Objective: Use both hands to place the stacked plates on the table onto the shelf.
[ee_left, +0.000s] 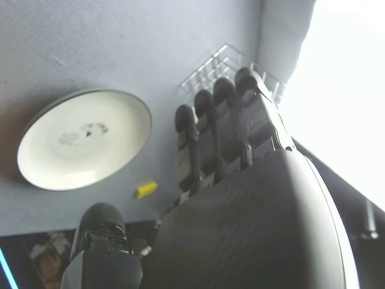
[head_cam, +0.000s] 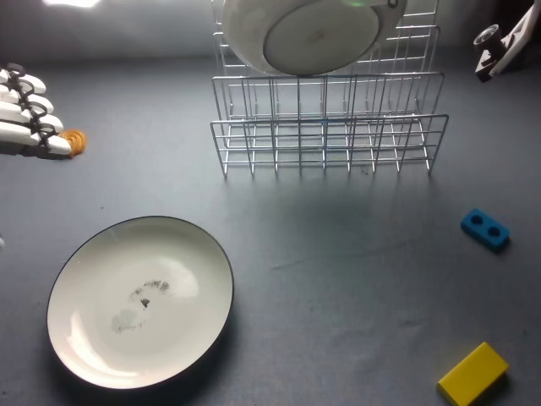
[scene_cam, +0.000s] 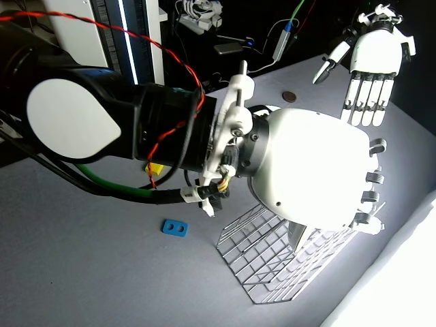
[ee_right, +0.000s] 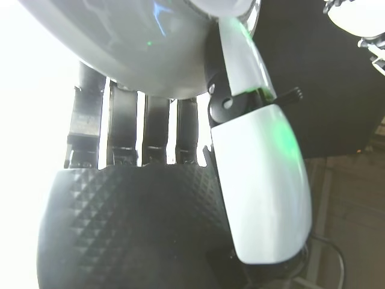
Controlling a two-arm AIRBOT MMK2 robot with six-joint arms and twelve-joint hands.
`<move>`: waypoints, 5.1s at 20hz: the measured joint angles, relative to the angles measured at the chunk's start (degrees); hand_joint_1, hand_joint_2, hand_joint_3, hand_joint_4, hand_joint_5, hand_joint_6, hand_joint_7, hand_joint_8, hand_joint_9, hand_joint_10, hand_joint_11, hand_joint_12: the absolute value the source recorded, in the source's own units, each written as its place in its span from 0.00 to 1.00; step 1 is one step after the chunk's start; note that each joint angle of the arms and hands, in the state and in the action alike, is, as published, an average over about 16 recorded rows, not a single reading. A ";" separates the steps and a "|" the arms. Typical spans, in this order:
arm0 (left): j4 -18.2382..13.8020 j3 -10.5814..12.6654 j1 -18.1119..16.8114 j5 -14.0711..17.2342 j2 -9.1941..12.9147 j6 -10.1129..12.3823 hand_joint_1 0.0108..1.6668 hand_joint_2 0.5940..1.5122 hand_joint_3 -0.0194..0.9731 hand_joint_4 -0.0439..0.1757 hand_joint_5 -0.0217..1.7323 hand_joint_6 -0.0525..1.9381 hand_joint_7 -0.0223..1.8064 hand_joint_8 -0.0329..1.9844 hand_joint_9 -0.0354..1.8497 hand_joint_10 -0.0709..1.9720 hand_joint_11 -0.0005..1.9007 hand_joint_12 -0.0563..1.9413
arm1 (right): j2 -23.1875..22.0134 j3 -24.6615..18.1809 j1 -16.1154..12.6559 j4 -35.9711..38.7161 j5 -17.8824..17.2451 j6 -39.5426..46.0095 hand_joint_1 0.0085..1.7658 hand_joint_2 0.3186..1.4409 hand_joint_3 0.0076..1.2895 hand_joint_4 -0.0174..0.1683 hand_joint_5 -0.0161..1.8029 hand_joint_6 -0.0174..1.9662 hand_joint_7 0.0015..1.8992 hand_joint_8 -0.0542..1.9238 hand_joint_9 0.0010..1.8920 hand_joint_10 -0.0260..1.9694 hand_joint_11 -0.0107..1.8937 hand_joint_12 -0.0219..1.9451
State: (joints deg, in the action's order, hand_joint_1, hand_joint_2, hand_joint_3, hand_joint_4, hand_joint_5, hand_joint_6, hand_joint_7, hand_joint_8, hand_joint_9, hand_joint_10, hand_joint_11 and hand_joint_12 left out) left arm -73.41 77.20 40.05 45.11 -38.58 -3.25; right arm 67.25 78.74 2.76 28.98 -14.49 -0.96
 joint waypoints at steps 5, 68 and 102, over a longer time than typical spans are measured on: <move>-1.25 0.02 0.47 2.03 -0.21 0.03 0.00 0.52 0.04 0.21 0.20 0.04 0.18 0.02 0.15 0.04 0.09 0.04 | 1.14 1.50 0.41 -0.51 2.07 0.92 0.65 0.74 0.00 0.16 0.41 0.67 0.44 0.65 0.38 0.58 0.23 0.93; 9.69 -2.80 21.81 -6.15 -6.36 -0.03 0.00 0.54 0.04 0.20 0.14 0.04 0.13 0.01 0.11 0.02 0.08 0.05 | -2.59 -16.97 17.76 9.01 -27.19 -42.39 0.65 0.49 0.00 0.11 0.02 0.02 0.01 0.04 0.01 0.01 0.02 0.01; 13.63 -1.62 26.41 -7.26 -6.48 -0.02 0.00 0.55 0.04 0.19 0.10 0.03 0.07 0.01 0.06 0.02 0.05 0.05 | 30.55 0.05 21.01 -11.40 -15.35 -63.27 0.65 0.62 0.00 0.10 0.19 0.11 0.19 0.08 0.16 0.10 0.06 0.39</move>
State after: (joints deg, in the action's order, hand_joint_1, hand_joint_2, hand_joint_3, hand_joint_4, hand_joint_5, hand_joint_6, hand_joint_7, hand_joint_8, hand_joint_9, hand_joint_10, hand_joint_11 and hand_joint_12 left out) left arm -59.78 75.58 66.46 37.85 -45.06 -3.27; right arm 97.80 78.79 23.76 17.57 -29.83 -64.24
